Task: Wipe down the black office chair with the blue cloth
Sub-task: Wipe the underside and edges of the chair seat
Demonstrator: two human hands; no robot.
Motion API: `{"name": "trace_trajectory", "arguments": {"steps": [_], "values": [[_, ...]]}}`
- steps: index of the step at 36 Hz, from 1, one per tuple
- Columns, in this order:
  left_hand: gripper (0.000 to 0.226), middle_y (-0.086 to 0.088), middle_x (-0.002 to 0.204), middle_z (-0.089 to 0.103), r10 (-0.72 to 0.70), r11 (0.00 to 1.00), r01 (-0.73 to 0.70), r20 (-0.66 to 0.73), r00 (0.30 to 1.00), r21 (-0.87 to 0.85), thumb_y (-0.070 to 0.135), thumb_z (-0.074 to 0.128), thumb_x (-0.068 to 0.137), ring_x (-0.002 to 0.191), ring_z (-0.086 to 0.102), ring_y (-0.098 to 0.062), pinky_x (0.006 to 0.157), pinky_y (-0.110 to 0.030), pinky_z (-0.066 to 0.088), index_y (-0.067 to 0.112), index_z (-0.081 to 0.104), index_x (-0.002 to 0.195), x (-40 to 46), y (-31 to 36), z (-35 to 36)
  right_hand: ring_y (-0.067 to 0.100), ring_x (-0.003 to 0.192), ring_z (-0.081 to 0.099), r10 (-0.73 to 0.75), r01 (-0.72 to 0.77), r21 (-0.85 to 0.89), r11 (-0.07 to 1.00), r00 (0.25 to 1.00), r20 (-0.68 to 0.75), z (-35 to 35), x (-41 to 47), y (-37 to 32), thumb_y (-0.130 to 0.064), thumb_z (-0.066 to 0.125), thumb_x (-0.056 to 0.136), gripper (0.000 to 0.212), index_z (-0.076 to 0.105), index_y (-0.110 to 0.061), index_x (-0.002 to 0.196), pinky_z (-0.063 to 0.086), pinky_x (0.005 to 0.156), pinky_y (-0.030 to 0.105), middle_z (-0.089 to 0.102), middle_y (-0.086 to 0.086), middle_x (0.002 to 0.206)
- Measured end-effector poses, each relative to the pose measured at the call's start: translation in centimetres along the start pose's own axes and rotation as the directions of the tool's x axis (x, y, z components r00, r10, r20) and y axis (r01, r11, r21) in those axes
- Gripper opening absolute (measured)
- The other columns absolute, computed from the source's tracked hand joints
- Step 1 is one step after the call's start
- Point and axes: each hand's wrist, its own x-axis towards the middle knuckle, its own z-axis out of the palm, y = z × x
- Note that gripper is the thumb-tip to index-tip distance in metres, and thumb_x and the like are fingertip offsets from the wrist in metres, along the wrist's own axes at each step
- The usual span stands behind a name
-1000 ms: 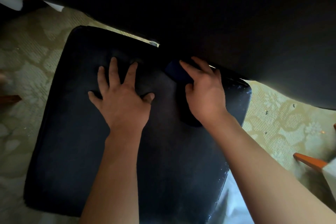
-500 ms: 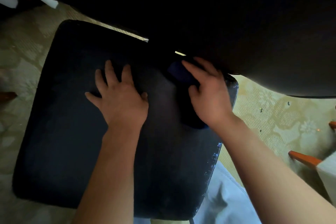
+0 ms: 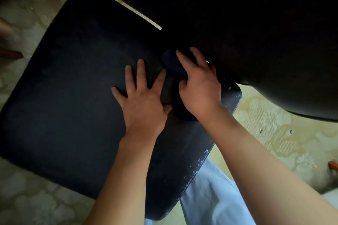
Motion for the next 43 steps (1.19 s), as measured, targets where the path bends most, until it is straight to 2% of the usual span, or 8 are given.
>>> {"name": "trace_trajectory", "arguments": {"steps": [4, 9, 12, 14, 19, 25, 36, 43], "values": [[0.097, 0.0, 0.167, -0.013, -0.024, 1.0, 0.024, -0.03, 0.999, 0.004, 0.058, 0.072, 0.08, 0.154, -0.012, -0.029, 0.112, -0.076, 0.013, 0.048, 0.012, 0.156, -0.2, -0.2, 0.7, 0.032, 0.136, 0.036, 0.046, -0.047, -0.034, 0.998, 0.999, -0.028, 0.1, -1.1, 1.5, -0.008, 0.055, 0.086, 0.076, 0.033, -0.044, 0.149, 0.05, 0.09, 0.041, 0.021, -0.015, 0.16], [0.096, 0.001, 0.167, -0.013, -0.007, 0.999, 0.01, -0.059, 0.998, 0.037, 0.062, 0.068, 0.081, 0.154, -0.01, -0.027, 0.111, -0.076, 0.014, 0.047, 0.009, 0.156, -0.3, -0.5, 1.4, 0.031, 0.136, 0.039, 0.131, -0.133, -0.017, 0.991, 0.986, -0.1, 0.2, -3.8, 5.4, -0.007, 0.054, 0.082, 0.076, 0.038, -0.04, 0.148, 0.048, 0.1, 0.044, 0.03, -0.011, 0.157], [0.095, 0.002, 0.167, -0.014, 0.0, 1.0, 0.002, -0.062, 0.998, 0.028, 0.062, 0.066, 0.083, 0.154, -0.011, -0.027, 0.112, -0.076, 0.01, 0.046, 0.007, 0.157, -0.6, -0.5, 1.7, 0.033, 0.126, 0.046, 0.19, -0.193, -0.008, 0.981, 0.974, -0.122, 0.3, -5.8, 7.2, -0.007, 0.054, 0.081, 0.076, 0.04, -0.04, 0.148, 0.053, 0.092, 0.045, 0.032, -0.01, 0.157], [0.095, 0.002, 0.167, -0.017, 0.0, 1.0, 0.002, -0.046, 0.999, 0.027, 0.06, 0.065, 0.085, 0.154, -0.014, -0.027, 0.112, -0.076, 0.008, 0.045, 0.004, 0.157, -1.0, -0.3, 1.9, 0.035, 0.118, 0.049, 0.197, -0.197, 0.016, 0.98, 0.971, -0.138, 0.5, -7.0, 7.9, -0.006, 0.054, 0.08, 0.075, 0.042, -0.038, 0.147, 0.054, 0.088, 0.046, 0.035, -0.007, 0.156], [0.09, -0.003, 0.168, -0.012, 0.019, 1.0, -0.019, -0.058, 0.998, 0.002, 0.053, 0.065, 0.089, 0.154, -0.012, -0.031, 0.113, -0.076, 0.009, 0.041, 0.008, 0.158, -2.3, 0.0, 2.1, 0.029, 0.131, 0.045, 0.145, -0.12, 0.134, 0.984, 0.969, -0.201, 0.8, -8.7, 7.0, -0.006, 0.055, 0.076, 0.075, 0.048, -0.039, 0.142, 0.051, 0.097, 0.047, 0.038, -0.008, 0.153], [0.099, -0.001, 0.167, -0.009, 0.141, 0.99, -0.14, 0.006, 0.99, -0.024, 0.057, 0.071, 0.082, 0.153, -0.011, -0.035, 0.111, -0.078, 0.008, 0.046, 0.007, 0.156, -5.6, 2.1, 3.6, 0.031, 0.134, 0.042, 0.068, -0.056, 0.074, 0.996, 0.982, -0.174, 0.7, -7.8, 5.5, -0.003, 0.054, 0.081, 0.076, 0.043, -0.041, 0.146, 0.052, 0.095, 0.041, 0.031, -0.013, 0.158], [0.101, -0.001, 0.168, -0.01, 0.085, 0.994, -0.082, -0.048, 0.995, 0.065, 0.064, 0.073, 0.076, 0.153, -0.012, -0.036, 0.109, -0.08, 0.012, 0.049, 0.012, 0.155, -5.7, 3.3, 6.4, 0.024, 0.136, 0.039, 0.179, -0.181, -0.008, 0.983, 0.976, -0.127, 1.2, -8.9, 8.4, -0.004, 0.049, 0.088, 0.074, 0.034, -0.041, 0.15, 0.05, 0.092, 0.038, 0.027, -0.017, 0.157], [0.099, 0.0, 0.168, -0.009, 0.052, 0.995, -0.047, -0.054, 0.997, 0.085, 0.067, 0.07, 0.076, 0.153, -0.012, -0.036, 0.109, -0.079, 0.014, 0.05, 0.013, 0.155, -5.7, 3.9, 6.4, 0.028, 0.126, 0.045, 0.224, -0.226, -0.002, 0.974, 0.967, -0.123, 1.0, -11.0, 9.9, -0.005, 0.049, 0.086, 0.074, 0.037, -0.04, 0.149, 0.048, 0.086, 0.037, 0.034, -0.015, 0.154]]}}
